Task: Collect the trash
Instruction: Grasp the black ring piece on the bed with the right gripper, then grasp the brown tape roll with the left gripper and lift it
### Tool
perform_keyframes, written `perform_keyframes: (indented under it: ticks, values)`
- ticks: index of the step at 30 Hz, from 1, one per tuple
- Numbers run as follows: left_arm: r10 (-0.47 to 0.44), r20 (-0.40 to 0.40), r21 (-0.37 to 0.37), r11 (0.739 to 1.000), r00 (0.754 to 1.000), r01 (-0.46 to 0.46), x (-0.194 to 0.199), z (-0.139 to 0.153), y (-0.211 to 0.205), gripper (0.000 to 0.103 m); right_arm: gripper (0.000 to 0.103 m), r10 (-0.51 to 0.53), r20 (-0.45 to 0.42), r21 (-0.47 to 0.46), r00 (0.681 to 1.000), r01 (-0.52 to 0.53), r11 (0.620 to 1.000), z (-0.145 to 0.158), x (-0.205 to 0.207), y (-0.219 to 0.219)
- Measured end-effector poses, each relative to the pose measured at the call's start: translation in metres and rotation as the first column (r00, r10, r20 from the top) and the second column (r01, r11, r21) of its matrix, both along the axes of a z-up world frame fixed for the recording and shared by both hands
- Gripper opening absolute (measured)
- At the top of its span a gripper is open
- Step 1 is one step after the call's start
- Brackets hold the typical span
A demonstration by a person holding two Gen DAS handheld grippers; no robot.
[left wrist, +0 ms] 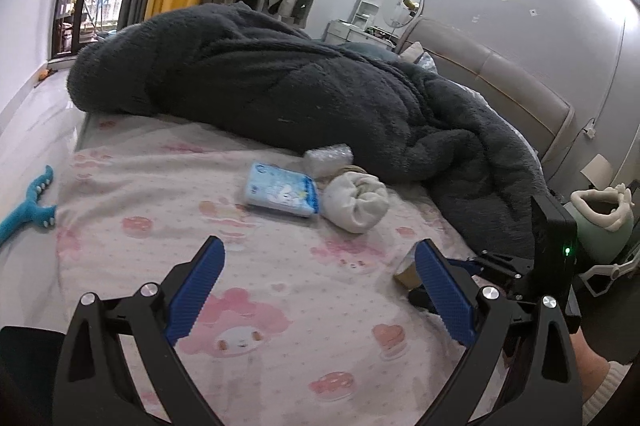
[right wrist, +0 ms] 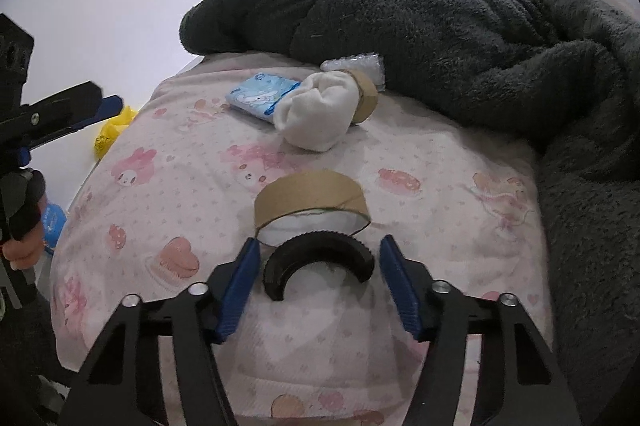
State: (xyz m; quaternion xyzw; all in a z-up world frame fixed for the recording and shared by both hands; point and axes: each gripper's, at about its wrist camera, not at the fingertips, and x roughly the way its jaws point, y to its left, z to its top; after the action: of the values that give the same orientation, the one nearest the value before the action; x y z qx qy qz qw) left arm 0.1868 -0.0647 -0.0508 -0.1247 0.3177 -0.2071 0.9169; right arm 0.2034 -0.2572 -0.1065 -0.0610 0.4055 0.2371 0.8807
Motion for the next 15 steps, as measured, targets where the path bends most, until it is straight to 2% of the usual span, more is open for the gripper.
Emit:
perform_keyframes:
  ticks: [3,6,15]
  values:
    - [-0.012,-0.002,-0.011,1.000,1.000,0.012,0.001,-0.002,-0.008,0.097,0.057,0.006,-0.002,0.007,1.000,-0.006,1.000,0.000,-0.003,-0.002]
    - [-0.025,-0.004,-0.016,1.000,1.000,0.025,0.002,-0.004,-0.016,0.097,0.050,0.008,-0.005,0.018,1.000,-0.008,1.000,0.001,-0.003,-0.005]
    - [-0.072,-0.005,-0.016,0.997,0.997,0.072,0.007,-0.011,-0.047,0.097,0.048,0.015,0.008,0.055,1.000,-0.015,0.998,0.010,-0.008,-0.017]
